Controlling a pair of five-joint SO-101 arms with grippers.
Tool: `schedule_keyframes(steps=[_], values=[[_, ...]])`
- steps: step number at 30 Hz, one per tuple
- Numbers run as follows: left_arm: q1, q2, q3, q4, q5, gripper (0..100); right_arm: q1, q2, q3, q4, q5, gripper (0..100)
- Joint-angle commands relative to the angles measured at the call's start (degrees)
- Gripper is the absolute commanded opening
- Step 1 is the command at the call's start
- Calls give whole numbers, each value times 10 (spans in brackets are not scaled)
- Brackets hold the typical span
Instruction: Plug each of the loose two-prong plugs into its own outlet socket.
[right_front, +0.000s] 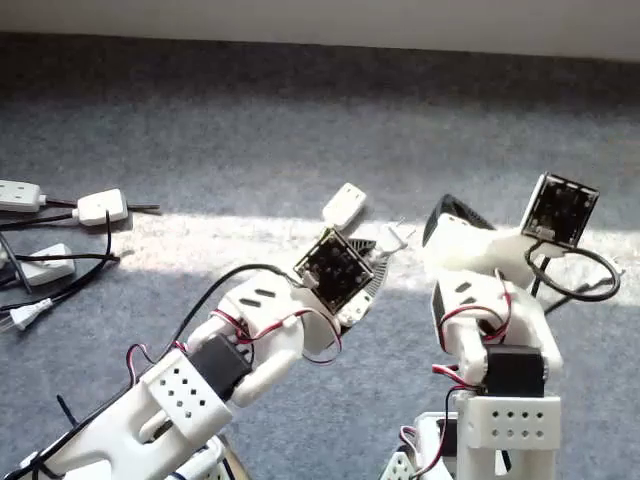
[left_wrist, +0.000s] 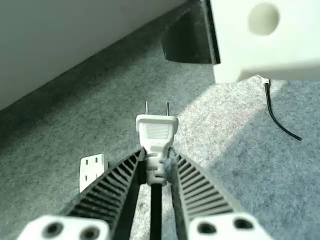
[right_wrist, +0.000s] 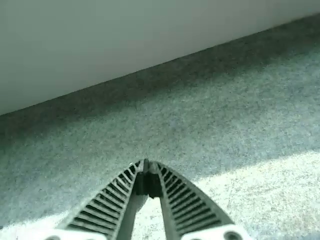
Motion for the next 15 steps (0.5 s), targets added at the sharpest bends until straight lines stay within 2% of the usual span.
schedule_keyframes(steps=[1,5,15], values=[[10,-20,70,-37,4,6,-7,-33,51,-16,0,7],[33,-20,160,-41,4,7,3,-64,117,-36,22,7],[12,-20,253,-41,4,8,3,-186,222,-42,27,8]])
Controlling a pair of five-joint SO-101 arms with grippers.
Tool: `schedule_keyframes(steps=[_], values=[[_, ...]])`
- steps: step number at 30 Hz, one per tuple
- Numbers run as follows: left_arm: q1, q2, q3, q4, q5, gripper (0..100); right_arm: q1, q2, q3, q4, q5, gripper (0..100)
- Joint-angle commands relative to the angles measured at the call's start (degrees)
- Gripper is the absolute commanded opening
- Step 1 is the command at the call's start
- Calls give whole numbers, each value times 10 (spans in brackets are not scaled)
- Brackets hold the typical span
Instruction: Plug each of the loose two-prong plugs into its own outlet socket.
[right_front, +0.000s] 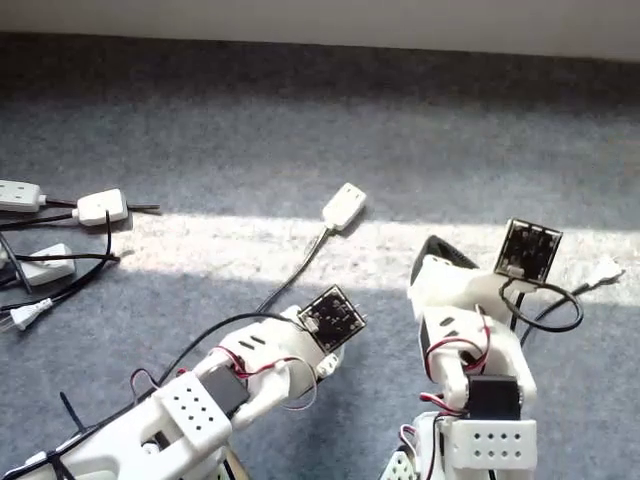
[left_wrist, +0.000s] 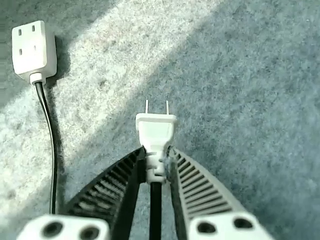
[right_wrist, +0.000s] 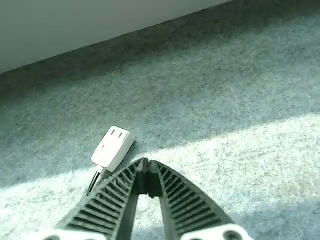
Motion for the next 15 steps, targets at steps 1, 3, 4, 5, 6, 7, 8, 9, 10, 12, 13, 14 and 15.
schedule_keyframes(steps=[1,3,4,5,6,7,8,9,10,12,13,14,15], values=[[-5,-12,11,-12,4,8,5,-51,26,-12,10,9],[-6,-12,12,-12,3,8,5,-81,43,-11,10,9],[-6,-11,13,-11,3,8,5,-96,51,-10,10,9],[-6,-11,19,-11,2,8,5,-110,58,-9,10,9],[-6,-11,27,-11,2,8,5,-125,67,-9,10,9],[-6,-11,30,-11,1,8,5,-138,74,-8,10,9],[-6,-11,33,-11,1,8,5,-150,81,-8,10,9],[-6,-11,34,-11,1,14,5,-160,87,-8,10,9],[-6,-11,35,-11,1,33,5,-169,92,-8,11,9],[-6,-11,38,-11,1,94,5,-178,95,-8,11,9],[-6,-11,39,-11,2,120,5,-180,95,-8,11,9],[-6,-11,39,-11,3,138,5,-180,95,-8,11,9],[-6,-11,40,-11,4,143,5,-180,95,-8,11,9]])
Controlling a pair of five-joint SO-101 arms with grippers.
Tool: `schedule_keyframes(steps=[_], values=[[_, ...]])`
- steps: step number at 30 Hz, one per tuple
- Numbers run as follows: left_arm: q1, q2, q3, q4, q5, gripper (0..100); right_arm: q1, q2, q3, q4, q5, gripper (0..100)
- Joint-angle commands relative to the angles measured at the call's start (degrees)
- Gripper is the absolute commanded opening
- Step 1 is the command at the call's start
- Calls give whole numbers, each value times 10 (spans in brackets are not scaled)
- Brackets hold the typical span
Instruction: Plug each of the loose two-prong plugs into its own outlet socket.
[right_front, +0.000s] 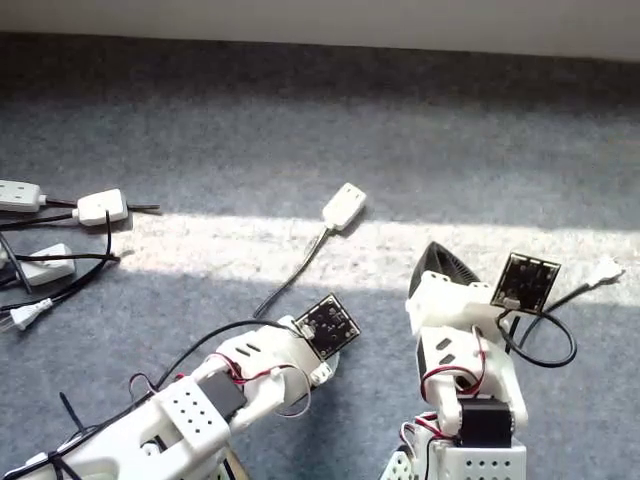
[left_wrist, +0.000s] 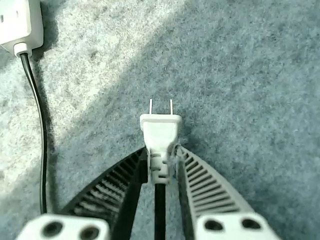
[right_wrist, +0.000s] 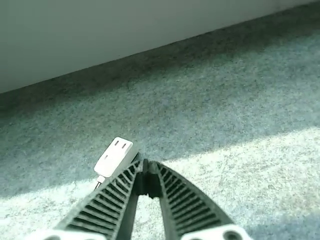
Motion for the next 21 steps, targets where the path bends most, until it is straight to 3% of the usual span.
schedule_keyframes(steps=[1,16,21], values=[[-4,-11,-1,-11,4,143,4,-8,-4,-8,6,9],[-22,-6,1,-48,4,143,4,-8,-3,-8,6,9],[-22,70,-23,-86,5,143,3,-8,-3,-7,6,9]])
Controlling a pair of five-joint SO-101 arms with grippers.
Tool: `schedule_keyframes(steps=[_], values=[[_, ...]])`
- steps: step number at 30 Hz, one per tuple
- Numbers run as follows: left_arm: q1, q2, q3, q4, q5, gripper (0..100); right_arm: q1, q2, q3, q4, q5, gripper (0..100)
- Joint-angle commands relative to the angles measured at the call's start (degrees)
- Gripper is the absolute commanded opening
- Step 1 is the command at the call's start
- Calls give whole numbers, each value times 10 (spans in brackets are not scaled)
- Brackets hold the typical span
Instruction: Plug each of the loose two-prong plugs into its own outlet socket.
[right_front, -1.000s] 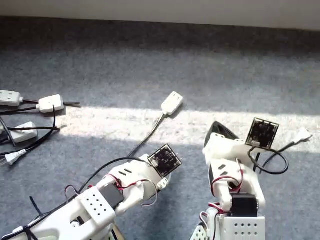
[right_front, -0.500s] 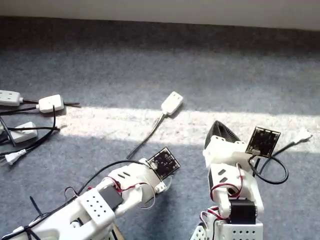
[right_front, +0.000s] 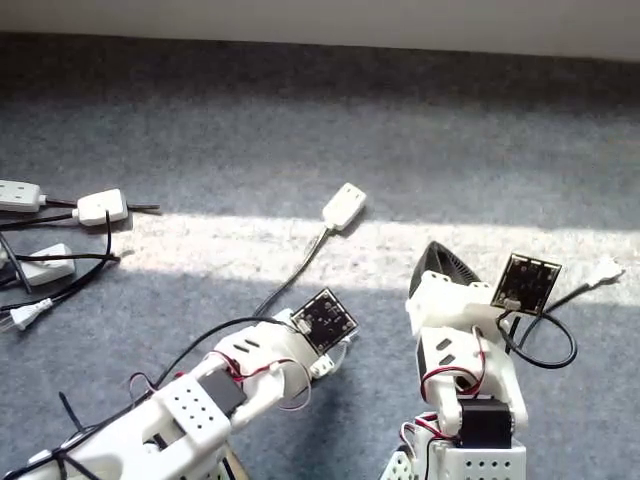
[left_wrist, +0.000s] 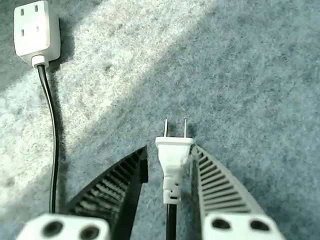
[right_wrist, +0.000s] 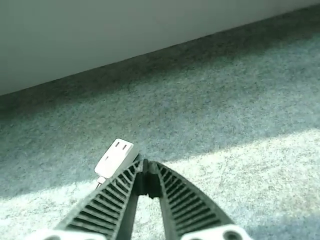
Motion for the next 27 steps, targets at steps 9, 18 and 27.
schedule_keyframes(steps=[9,18,27], values=[[16,225,-122,-30,5,143,4,-7,-3,-7,6,9],[16,229,-125,-31,5,4,-20,-12,15,-7,6,9],[12,227,-125,-32,5,7,-20,-12,15,-8,6,9]])
